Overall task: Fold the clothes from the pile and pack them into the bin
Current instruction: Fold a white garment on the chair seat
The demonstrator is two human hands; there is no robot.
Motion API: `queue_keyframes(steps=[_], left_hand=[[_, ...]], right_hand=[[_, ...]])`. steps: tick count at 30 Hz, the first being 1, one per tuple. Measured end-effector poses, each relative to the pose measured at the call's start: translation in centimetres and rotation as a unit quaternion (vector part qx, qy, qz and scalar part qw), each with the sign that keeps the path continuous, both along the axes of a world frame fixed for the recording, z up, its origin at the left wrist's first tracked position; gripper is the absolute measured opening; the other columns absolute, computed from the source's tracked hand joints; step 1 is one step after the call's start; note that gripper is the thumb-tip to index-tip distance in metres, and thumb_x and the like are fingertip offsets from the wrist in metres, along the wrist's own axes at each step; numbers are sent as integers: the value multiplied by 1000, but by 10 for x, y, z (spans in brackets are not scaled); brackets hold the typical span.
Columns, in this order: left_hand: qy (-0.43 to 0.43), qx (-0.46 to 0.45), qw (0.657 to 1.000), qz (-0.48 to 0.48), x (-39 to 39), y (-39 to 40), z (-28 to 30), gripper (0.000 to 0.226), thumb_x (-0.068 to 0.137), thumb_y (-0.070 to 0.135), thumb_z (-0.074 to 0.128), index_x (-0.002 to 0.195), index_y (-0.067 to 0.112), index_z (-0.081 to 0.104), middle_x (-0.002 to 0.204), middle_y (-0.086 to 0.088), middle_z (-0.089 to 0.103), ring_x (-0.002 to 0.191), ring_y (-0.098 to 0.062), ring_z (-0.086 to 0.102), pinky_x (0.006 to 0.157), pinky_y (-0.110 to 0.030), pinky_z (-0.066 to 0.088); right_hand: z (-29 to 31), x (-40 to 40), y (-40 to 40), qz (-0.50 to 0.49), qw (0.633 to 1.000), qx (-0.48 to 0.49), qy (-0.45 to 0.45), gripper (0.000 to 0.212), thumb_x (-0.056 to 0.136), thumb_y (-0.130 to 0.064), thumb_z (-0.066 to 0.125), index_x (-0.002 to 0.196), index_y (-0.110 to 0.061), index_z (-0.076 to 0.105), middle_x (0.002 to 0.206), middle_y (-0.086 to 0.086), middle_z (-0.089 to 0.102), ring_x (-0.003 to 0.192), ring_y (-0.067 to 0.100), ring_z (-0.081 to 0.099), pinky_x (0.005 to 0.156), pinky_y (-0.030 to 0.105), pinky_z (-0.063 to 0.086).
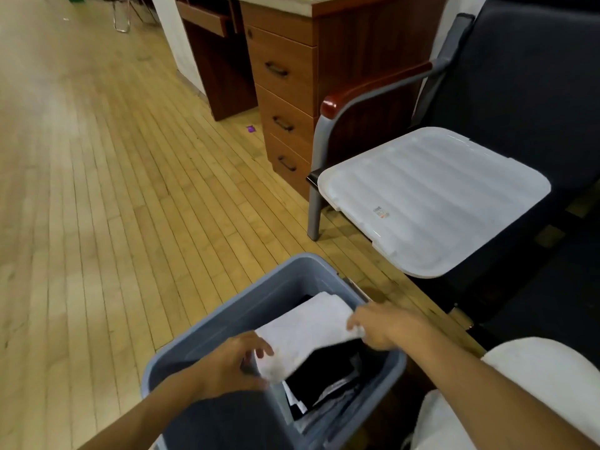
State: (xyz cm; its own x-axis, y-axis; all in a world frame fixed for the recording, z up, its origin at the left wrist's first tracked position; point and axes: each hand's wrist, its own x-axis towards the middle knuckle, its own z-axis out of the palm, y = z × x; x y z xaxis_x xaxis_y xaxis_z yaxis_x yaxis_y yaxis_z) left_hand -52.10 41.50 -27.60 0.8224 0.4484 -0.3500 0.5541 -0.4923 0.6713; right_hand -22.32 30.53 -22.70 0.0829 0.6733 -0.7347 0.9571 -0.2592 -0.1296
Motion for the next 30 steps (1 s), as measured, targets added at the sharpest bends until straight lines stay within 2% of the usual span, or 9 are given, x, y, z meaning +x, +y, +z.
queue_keyframes(steps=[3, 5, 11, 14, 17, 21, 24, 28, 30], left_hand=[[15, 1, 1000, 5, 11, -2, -6, 30, 78, 59, 70, 102, 43, 60, 102, 16, 57, 84, -7, 59, 71, -17, 50], [-15, 18, 1000, 19, 31, 0, 2, 12, 87, 42, 69, 94, 44, 59, 97, 14, 59, 84, -5, 60, 70, -17, 49], [-97, 59, 993, -16, 139, -11, 53, 10, 94, 20, 64, 83, 20, 65, 80, 10, 65, 77, -10, 61, 63, -14, 44], [-146, 53, 987, -51, 200, -32, 77, 17, 94, 19, 65, 82, 32, 63, 79, 18, 65, 74, -4, 61, 64, -16, 47], [-181, 49, 978, -95, 271, -74, 106, 21, 94, 21, 65, 80, 37, 63, 80, 24, 65, 71, -1, 59, 63, -12, 44], [-209, 43, 963, -162, 363, -152, 136, 11, 95, 23, 62, 86, 26, 67, 78, 5, 68, 70, -17, 62, 64, -23, 49], [-217, 53, 946, -236, 433, -228, 142, 16, 94, 17, 64, 81, 25, 67, 75, 6, 68, 68, -9, 63, 65, -20, 48], [-187, 40, 924, -331, 508, -331, 131, 17, 92, 19, 66, 81, 31, 69, 79, 14, 69, 73, -7, 66, 63, -15, 48], [-163, 15, 913, -374, 533, -378, 126, 13, 93, 23, 63, 85, 30, 70, 82, 15, 69, 74, -6, 66, 63, -18, 52]], right_hand=[[-4, 8, -9, 17, 996, -85, -14, 39, 98, -14, 51, 136, -13, 56, 138, 13, 54, 117, 31, 59, 98, 37, 51], [8, 13, -9, -29, 999, -31, 16, 34, 100, -16, 47, 132, -11, 59, 135, 14, 57, 116, 31, 60, 99, 39, 51], [51, 34, -29, -80, 982, 160, 66, 28, 101, -30, 46, 123, -22, 60, 127, 2, 60, 109, 22, 59, 89, 35, 50], [77, 55, -62, -112, 964, 232, 58, 25, 99, -40, 46, 106, -24, 63, 102, 0, 62, 91, 21, 60, 67, 34, 46], [106, 98, -119, -182, 934, 306, 39, 21, 98, -44, 48, 104, -31, 63, 99, -5, 63, 91, 18, 62, 73, 36, 51], [136, 162, -232, -352, 838, 412, 56, 17, 99, -41, 52, 111, -37, 63, 104, -13, 64, 98, 5, 60, 83, 35, 56], [125, 210, -347, -492, 746, 446, -48, 14, 98, -40, 55, 107, -36, 64, 99, -16, 64, 94, 3, 60, 79, 35, 56], [81, 250, -521, -657, 591, 381, -273, 21, 93, -34, 61, 105, -18, 67, 105, 7, 71, 98, 29, 66, 79, 39, 55], [68, 250, -602, -744, 484, 337, -313, 34, 91, -30, 65, 117, -8, 63, 119, 19, 62, 111, 39, 58, 87, 42, 50]])
